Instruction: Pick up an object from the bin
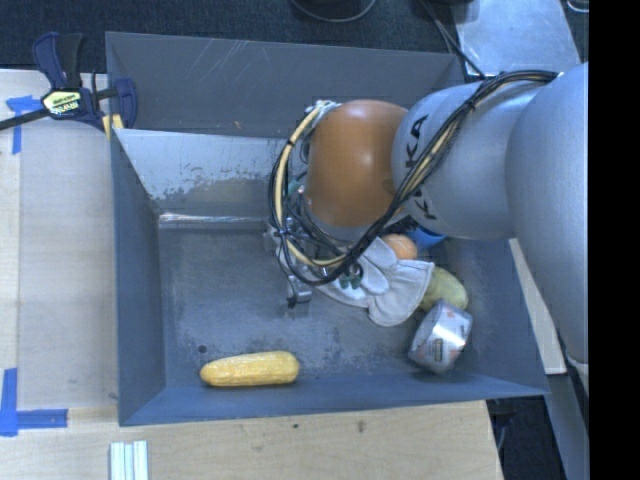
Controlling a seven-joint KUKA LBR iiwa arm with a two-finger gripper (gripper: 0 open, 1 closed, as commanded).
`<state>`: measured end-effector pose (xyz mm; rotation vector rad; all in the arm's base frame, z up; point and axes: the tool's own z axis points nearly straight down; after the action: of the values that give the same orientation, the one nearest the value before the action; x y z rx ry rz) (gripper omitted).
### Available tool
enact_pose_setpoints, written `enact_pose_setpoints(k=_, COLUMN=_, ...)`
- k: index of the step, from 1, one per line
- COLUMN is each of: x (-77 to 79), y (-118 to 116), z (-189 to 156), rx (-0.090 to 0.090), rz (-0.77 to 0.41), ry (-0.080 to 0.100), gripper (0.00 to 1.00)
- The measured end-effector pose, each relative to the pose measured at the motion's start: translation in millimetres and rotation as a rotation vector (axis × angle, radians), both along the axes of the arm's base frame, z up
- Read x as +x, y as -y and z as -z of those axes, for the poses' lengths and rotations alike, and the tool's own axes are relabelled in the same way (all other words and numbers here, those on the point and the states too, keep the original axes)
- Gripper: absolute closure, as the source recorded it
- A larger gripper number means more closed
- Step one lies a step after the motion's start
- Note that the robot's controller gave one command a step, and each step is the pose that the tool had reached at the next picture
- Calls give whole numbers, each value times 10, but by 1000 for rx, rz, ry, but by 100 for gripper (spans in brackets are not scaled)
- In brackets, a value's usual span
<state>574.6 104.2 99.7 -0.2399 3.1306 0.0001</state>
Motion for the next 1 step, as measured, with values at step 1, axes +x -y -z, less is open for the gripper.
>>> enact_pose_setpoints(k=1, x=-34, y=449, z=96, rx=3, rz=-32, ry=2, gripper=0)
